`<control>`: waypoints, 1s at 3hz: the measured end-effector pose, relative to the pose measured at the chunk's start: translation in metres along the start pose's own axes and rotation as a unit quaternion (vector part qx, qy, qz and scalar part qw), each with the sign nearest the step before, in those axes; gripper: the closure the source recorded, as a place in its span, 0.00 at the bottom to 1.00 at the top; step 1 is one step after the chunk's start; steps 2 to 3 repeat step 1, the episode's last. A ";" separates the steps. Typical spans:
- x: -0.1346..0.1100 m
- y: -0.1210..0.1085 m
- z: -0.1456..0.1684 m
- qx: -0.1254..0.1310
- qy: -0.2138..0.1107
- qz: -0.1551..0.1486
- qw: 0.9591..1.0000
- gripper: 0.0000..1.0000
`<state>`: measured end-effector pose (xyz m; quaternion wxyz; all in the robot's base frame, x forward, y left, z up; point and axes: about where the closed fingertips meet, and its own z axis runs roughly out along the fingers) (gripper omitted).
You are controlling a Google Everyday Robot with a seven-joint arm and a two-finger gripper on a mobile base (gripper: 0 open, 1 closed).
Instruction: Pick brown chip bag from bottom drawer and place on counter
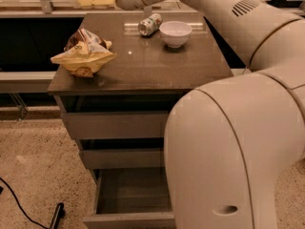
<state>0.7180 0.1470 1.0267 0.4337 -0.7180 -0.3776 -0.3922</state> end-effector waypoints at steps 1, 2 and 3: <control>-0.001 0.000 0.001 0.001 0.000 0.000 1.000 0.00; -0.001 0.000 0.001 0.001 0.000 0.000 1.000 0.00; -0.001 0.000 0.001 0.001 0.000 0.000 1.000 0.00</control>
Offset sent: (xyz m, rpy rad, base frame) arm 0.0000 0.0000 0.0000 0.0000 0.0000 0.0000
